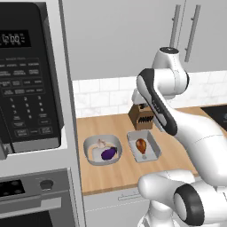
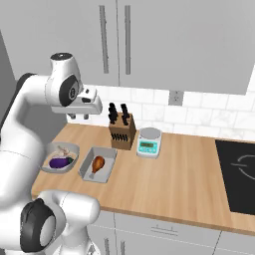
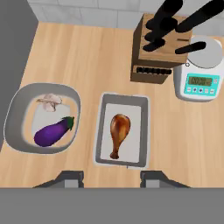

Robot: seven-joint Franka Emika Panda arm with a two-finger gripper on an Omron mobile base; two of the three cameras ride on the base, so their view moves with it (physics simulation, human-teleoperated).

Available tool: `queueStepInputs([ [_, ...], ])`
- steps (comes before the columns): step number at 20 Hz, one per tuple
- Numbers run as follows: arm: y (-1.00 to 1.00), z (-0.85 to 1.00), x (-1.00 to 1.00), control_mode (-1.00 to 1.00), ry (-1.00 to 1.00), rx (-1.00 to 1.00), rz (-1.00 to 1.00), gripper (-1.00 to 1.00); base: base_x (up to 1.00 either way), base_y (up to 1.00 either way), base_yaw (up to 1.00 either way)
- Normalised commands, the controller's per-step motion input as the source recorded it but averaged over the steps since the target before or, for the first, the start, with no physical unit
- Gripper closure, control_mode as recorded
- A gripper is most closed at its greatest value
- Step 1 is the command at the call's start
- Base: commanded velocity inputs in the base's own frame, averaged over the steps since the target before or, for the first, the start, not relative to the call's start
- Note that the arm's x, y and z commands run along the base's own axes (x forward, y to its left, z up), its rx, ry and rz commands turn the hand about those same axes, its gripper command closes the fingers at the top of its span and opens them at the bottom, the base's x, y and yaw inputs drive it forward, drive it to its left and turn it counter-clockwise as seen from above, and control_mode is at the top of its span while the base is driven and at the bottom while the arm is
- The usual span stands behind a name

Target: Take the meat container that has the chicken drumstick and place it on the second highest rack of the freezer. Then take the vegetable container that has the garlic and eggplant and place it on the highest rack of the freezer.

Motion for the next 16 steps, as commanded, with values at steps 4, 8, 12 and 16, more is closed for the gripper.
queueStepInputs([
  [4,0.00,-0.10,-0.23,-1.00,0.00,0.00,0.09,-1.00,0.00,0.00,0.00],
  [8,-0.43,-0.31,-0.26,-1.00,0.00,0.01,0.48,-1.00,0.00,0.00,0.00],
  [12,-0.26,-0.55,-0.01,-1.00,0.00,0.01,0.38,-1.00,0.00,0.00,0.00],
  [16,0.03,-0.75,0.15,-1.00,0.00,-0.10,0.25,-1.00,0.00,0.00,0.00],
])
